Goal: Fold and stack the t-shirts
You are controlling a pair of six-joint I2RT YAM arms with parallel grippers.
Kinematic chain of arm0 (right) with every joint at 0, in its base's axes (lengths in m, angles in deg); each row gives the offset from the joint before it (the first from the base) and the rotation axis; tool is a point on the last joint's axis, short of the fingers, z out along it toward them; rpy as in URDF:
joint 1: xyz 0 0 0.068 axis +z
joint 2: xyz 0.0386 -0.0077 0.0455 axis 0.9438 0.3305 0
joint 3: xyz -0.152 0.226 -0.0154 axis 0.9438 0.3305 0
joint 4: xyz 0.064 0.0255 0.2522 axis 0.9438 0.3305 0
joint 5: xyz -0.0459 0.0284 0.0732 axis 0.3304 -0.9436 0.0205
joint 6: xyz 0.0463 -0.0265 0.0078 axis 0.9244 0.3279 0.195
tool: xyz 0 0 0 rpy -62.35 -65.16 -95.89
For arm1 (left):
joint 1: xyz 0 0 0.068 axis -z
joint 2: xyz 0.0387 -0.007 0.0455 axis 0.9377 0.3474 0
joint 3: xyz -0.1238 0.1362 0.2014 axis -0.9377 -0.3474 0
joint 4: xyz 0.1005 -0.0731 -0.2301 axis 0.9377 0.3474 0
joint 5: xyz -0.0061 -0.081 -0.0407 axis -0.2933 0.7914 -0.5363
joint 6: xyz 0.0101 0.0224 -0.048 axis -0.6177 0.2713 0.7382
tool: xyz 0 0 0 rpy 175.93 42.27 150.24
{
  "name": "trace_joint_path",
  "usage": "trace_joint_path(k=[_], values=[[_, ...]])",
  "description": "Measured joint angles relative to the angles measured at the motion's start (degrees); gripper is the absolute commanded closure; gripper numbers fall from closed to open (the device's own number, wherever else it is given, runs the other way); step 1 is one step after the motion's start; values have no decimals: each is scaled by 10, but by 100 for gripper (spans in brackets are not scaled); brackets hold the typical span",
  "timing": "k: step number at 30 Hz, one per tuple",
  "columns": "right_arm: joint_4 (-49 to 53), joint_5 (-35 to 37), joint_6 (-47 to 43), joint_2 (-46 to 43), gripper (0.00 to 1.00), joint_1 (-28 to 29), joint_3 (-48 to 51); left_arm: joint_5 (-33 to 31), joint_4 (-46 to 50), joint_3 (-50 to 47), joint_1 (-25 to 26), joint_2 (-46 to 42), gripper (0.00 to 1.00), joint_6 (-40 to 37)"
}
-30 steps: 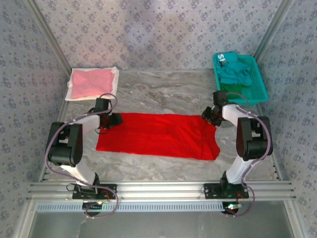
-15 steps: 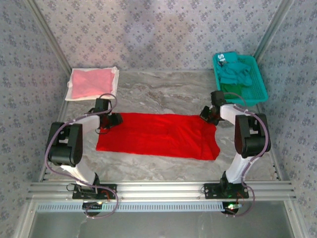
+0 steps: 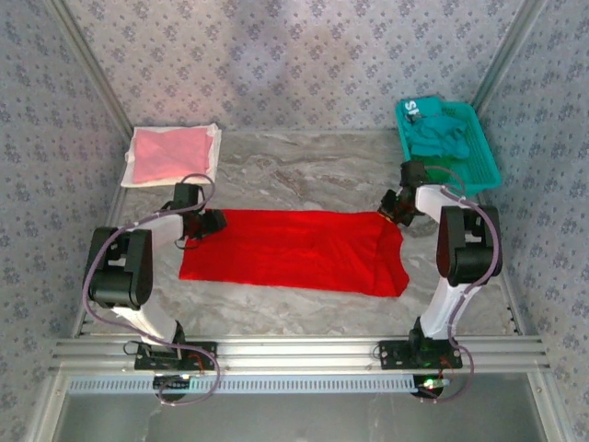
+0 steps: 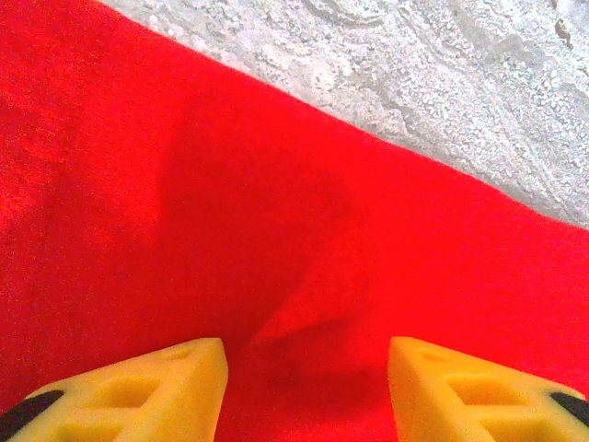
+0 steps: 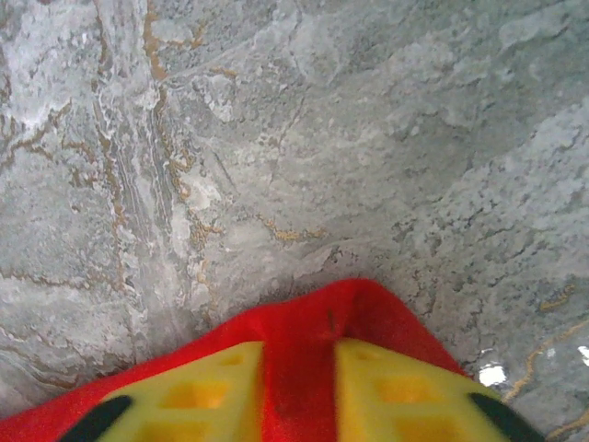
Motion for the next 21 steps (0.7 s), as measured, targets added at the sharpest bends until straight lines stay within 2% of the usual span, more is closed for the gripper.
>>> trace_joint_path(k=[2, 5, 10, 12, 17, 21], values=[[12, 11, -4, -10, 55, 7, 0, -4, 3, -3, 0, -4, 49, 0], [39, 40, -11, -55, 53, 31, 0, -9, 10, -5, -1, -9, 49, 0], [53, 82, -6, -162, 66, 112, 16, -14, 17, -5, -2, -12, 49, 0], [53, 83, 3, -182, 68, 146, 36, -14, 17, -10, -5, -16, 49, 3], [53, 90, 29, -149, 69, 200, 74, -15, 23, -26, -11, -36, 49, 9], [46, 95, 41, -105, 68, 215, 77, -14, 32, -34, -11, -50, 49, 16]])
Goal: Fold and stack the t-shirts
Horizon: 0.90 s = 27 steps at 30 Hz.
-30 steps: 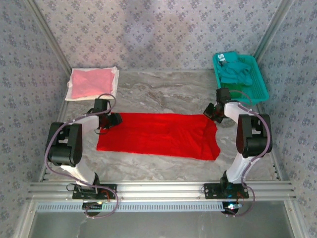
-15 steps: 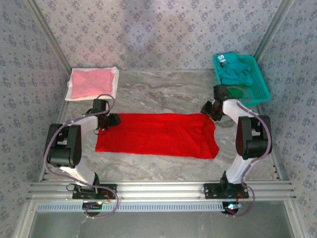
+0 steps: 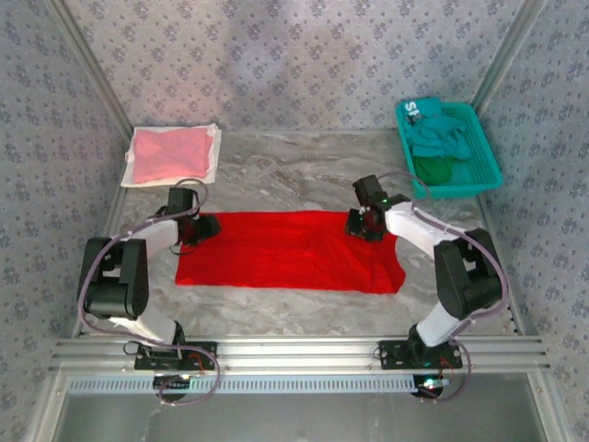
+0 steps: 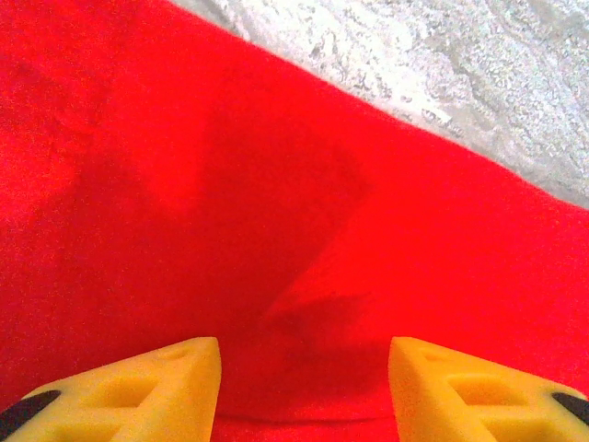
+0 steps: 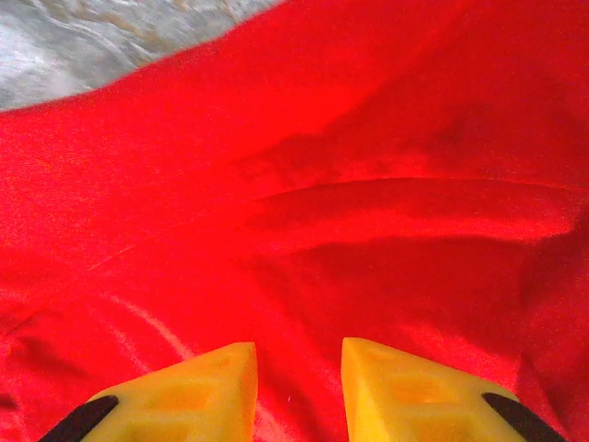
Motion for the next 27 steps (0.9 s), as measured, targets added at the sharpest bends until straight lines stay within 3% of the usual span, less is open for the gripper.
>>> trace_joint_path(k=[5, 8, 14, 20, 23, 27], values=[[-15, 15, 4, 58, 67, 0, -9, 0, 8, -24, -8, -30, 49, 15], [-17, 14, 3, 99, 67, -3, -63, 5, 25, -45, -21, -57, 49, 25], [-26, -11, 1, 233, 66, -11, -241, 18, 61, -90, -27, -138, 49, 48], [-19, -83, 1, 402, 64, -21, -498, 49, 79, -158, -21, -225, 50, 89], [-4, -108, 2, 454, 60, -23, -589, 57, 102, -188, 5, -272, 50, 108], [26, -127, -4, 468, 58, -27, -640, 56, 129, -190, 32, -345, 52, 121]])
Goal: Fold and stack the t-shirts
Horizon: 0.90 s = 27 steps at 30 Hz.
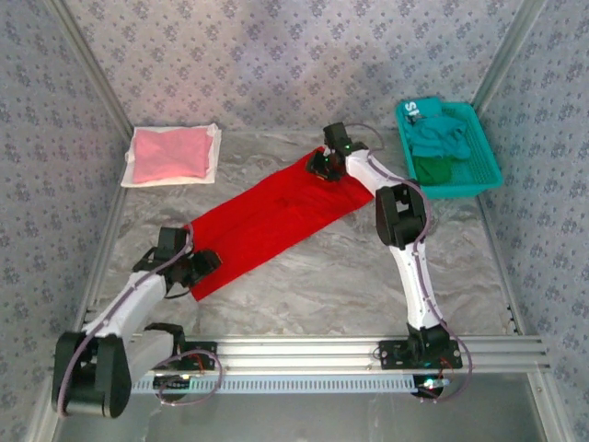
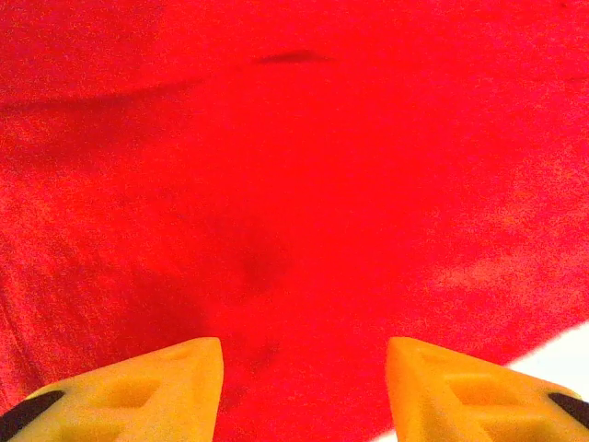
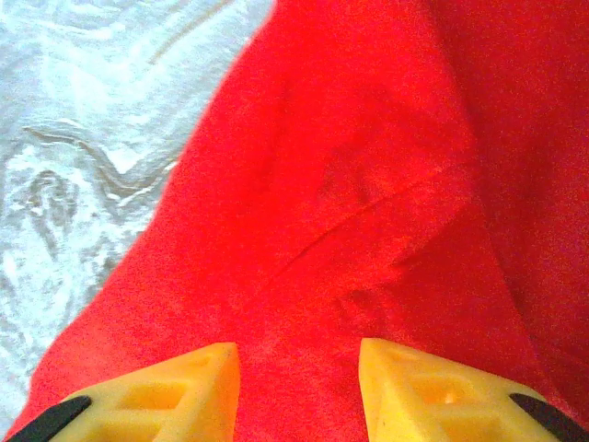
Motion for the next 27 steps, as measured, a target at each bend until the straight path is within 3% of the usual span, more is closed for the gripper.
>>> trace_joint_path(k=[3, 7, 8, 12, 13, 17, 27], values=[[12, -1, -18, -32, 57, -2, 20, -1, 5, 23, 3, -18, 54, -1], [5, 21, -40, -158, 59, 0, 166, -15, 2, 116, 5, 63, 59, -39], [2, 34, -44, -198, 61, 4, 210, -18, -3, 146, 5, 99, 63, -53], [-4, 83, -52, -303, 69, 28, 321, -34, -36, 262, 2, 255, 96, -108], [-4, 94, -53, -316, 77, 37, 338, -42, -41, 290, 2, 294, 100, -120], [1, 135, -54, -315, 99, 62, 370, -68, -45, 382, 2, 415, 100, -157], [17, 178, -48, -213, 100, 71, 326, -84, -24, 449, -6, 528, 100, -190]])
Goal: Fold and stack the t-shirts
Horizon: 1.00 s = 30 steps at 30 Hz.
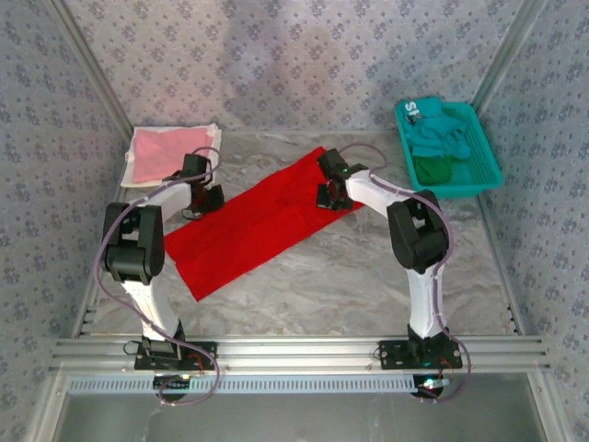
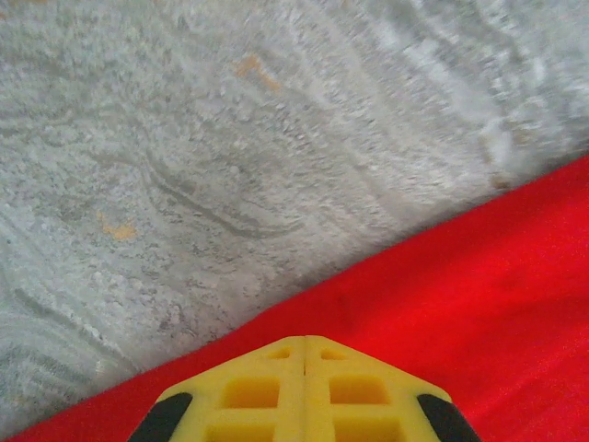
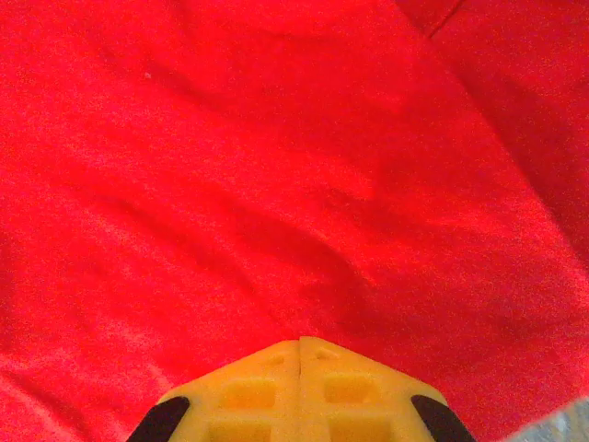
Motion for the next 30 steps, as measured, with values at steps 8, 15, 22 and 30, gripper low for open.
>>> trace_joint_path(k=[8, 15, 22, 30], values=[[10, -6, 6, 57, 100, -3, -61, 7, -18, -31, -7, 5, 100, 10], [11, -46, 6, 109, 100, -19, -139, 28, -56, -147, -10, -78, 100, 47], [35, -107, 6, 238, 100, -47, -349, 69, -85, -257, 19, -164, 100, 103], [53, -145, 18, 306, 92, -66, -470, 84, -89, -299, 88, -207, 100, 155]])
